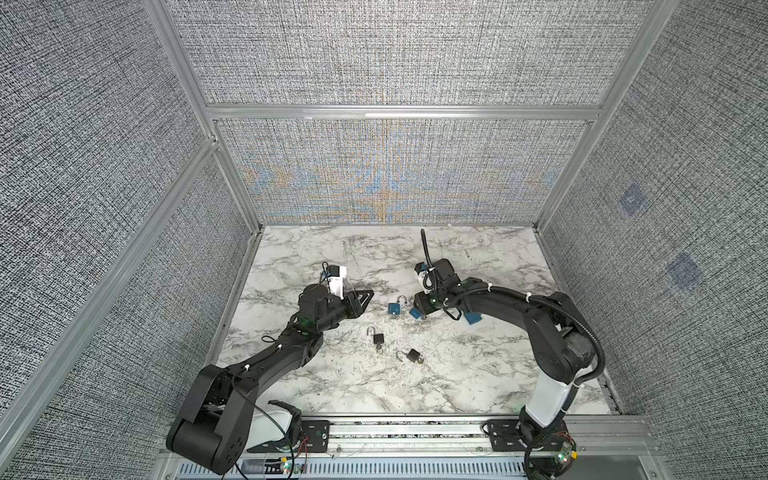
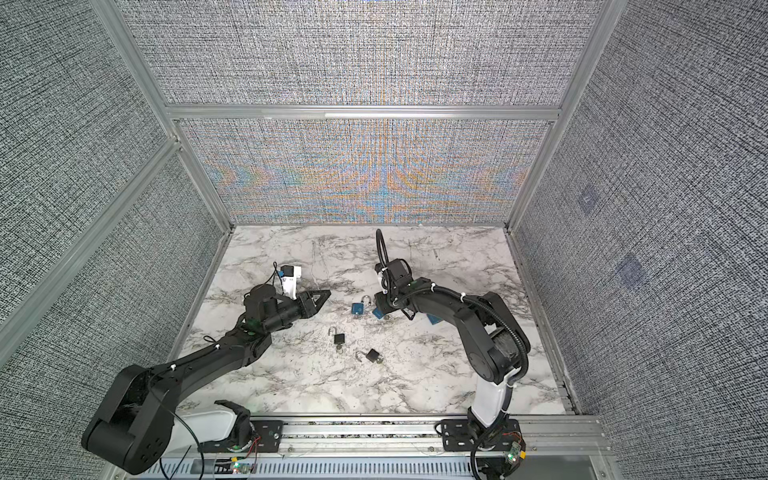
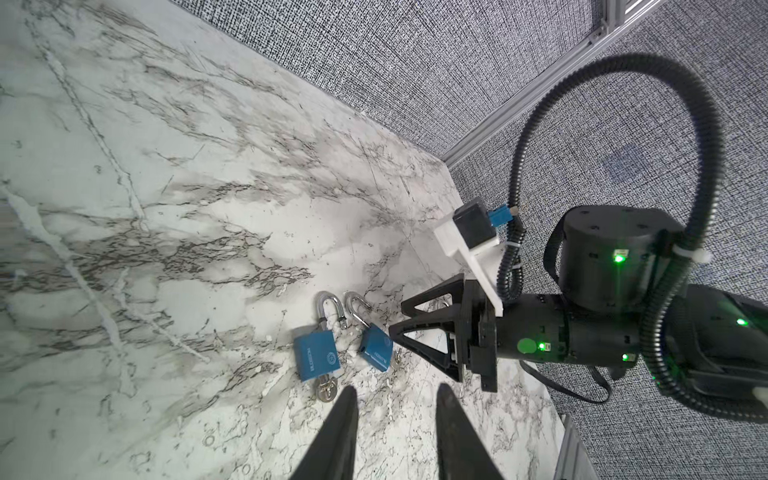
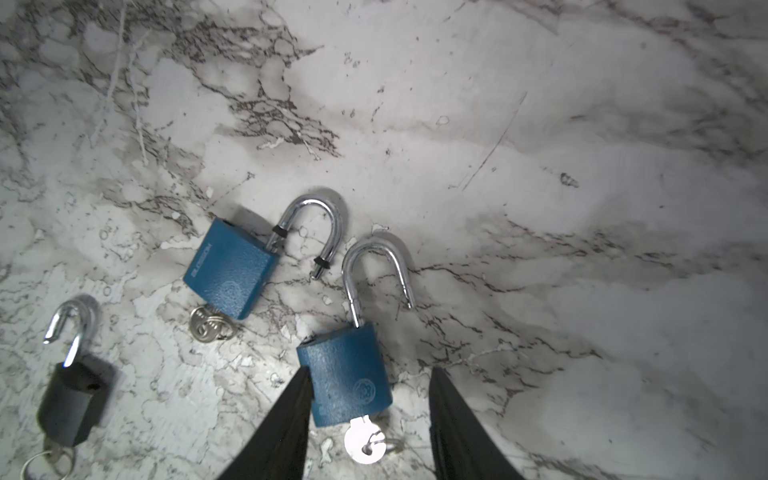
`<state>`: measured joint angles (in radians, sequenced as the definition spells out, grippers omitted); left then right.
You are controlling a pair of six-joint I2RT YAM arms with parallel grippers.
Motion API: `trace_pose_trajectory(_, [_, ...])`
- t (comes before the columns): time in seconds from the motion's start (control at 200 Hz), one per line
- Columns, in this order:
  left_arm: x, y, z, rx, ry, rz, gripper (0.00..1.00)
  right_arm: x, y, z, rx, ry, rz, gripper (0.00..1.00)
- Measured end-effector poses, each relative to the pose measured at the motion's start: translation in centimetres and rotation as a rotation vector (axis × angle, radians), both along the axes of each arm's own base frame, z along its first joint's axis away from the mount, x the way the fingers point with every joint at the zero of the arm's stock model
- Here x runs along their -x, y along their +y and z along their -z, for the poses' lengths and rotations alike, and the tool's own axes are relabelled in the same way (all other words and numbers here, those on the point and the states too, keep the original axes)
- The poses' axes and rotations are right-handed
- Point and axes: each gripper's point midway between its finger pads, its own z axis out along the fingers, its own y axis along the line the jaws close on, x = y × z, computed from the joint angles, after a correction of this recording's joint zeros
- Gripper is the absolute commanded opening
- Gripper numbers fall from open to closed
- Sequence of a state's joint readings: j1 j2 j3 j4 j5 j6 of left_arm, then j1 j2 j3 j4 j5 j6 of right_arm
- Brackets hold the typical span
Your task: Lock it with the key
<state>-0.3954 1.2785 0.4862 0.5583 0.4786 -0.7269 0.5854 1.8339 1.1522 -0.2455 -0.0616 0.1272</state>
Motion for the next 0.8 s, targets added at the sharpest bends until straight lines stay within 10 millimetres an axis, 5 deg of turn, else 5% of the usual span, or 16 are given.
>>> trace_pose_trajectory(0.8, [-1.1,-0.9,1.1,0.006,0.078,0.056,0.34,1.7,1.4,2.8,0.06,0.047,-0.078,0.45])
